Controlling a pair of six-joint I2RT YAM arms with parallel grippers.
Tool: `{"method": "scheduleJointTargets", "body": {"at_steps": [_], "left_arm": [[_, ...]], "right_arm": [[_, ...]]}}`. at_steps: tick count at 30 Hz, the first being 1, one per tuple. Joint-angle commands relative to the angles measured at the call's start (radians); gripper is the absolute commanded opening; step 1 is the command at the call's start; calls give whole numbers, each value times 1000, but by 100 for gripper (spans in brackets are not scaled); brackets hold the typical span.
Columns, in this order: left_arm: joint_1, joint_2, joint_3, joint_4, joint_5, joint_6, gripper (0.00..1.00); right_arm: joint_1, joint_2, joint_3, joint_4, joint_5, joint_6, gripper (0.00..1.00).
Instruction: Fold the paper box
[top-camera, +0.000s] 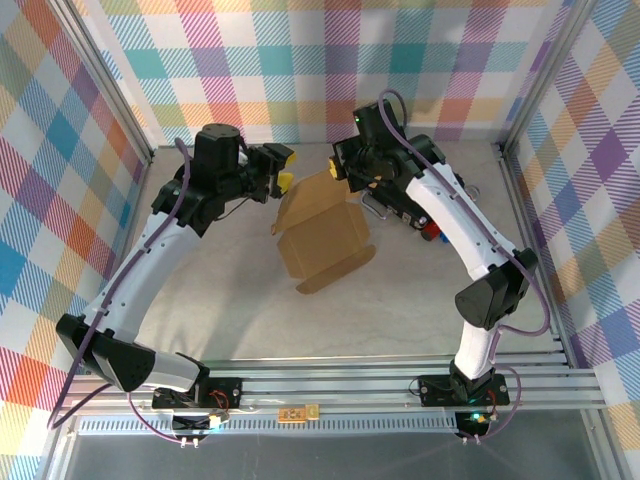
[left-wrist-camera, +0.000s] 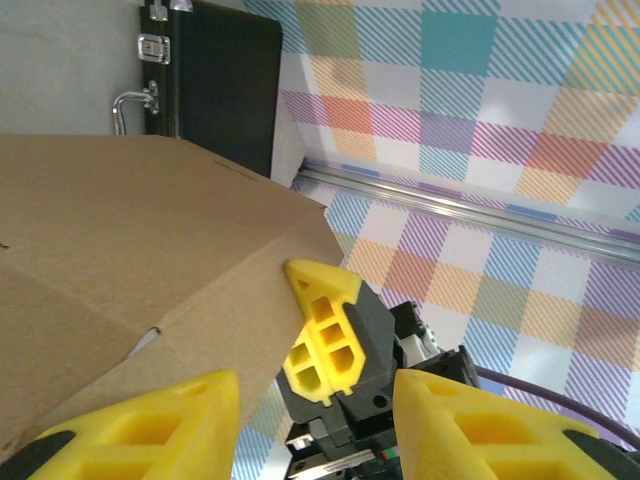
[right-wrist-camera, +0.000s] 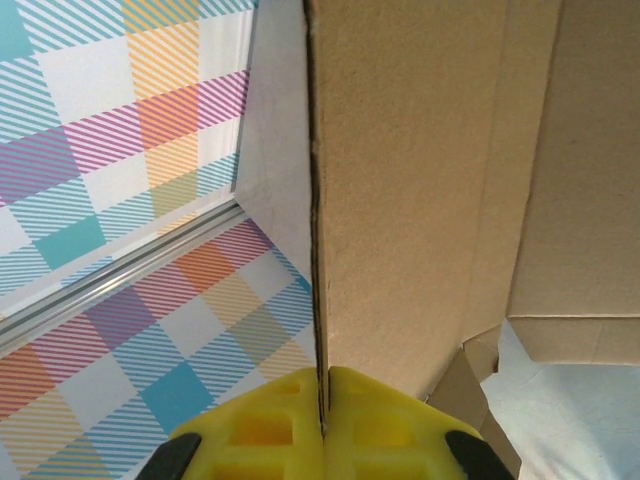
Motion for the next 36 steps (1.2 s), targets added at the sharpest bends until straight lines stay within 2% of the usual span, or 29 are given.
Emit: {"method": "scheduleJointTargets", "body": {"at_steps": [1, 7, 13, 20, 24, 26, 30, 36], "left_arm": [[-18, 11, 36, 35, 36, -36, 43], [-33, 5, 54, 4, 21, -44, 42], [-51, -28, 125, -35, -30, -64, 45], [-103, -50, 110, 75, -109, -166, 47], [-103, -29, 141, 105, -133, -174, 47], [-103, -20, 151, 145, -142, -184, 46], [-103, -2, 219, 117, -170, -164, 46], [-122, 16, 224, 110, -144, -188, 45]], "right_arm": [[-4, 12, 34, -26, 16, -34, 0], [-10, 4, 35, -9, 31, -35, 0], [-52, -29, 62, -19, 26, -25, 0], [-84, -62, 109, 86, 28, -35, 0], [-88, -46, 136, 183, -7, -55, 0], [-88, -34, 150, 186, -22, -75, 0], [-92, -31, 142, 195, -68, -78, 0], [-122, -8, 196, 100, -157, -28, 0]]}}
